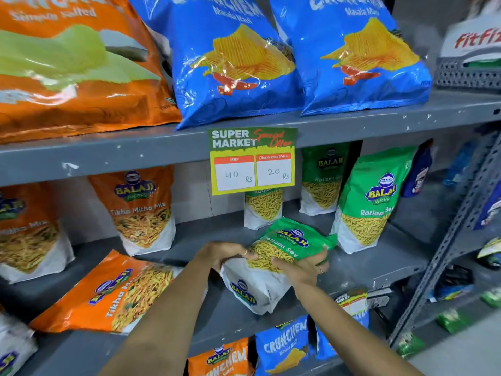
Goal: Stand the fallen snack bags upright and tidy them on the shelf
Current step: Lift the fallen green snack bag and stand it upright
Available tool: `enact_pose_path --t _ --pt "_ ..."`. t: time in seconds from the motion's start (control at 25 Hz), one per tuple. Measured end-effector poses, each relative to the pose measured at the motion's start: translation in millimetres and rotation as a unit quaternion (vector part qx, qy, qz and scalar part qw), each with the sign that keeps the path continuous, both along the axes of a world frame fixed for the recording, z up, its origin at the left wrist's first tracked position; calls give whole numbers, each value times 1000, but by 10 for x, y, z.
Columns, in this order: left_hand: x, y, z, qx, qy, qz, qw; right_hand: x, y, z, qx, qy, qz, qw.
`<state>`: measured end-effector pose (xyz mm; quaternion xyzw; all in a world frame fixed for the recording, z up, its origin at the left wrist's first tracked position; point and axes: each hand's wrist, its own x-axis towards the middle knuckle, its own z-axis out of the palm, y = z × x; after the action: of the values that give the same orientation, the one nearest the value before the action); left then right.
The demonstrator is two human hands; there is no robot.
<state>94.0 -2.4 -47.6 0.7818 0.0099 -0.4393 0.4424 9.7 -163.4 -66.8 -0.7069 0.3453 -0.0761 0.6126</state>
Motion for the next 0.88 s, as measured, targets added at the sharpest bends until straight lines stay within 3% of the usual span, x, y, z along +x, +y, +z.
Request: enact_pose_path --t 0.12,0.4,0.56,0.72,0.88 --pt "-32 -37 56 14 0 23 1000 41 -12 -32 95 46 -51 993" --pt "-232 -15 -30 -40 -54 81 994 -56 -66 -45 204 75 62 974" --pt "-446 -19 -59 -81 -112 160 977 -7 -197 -226 231 26 115 966" --pt "-732 -114 14 -152 -155 237 947 -270 -323 107 217 -72 139 963" --pt "-950 -235 159 -193 -205 253 926 -379 -490 410 201 -130 198 951"
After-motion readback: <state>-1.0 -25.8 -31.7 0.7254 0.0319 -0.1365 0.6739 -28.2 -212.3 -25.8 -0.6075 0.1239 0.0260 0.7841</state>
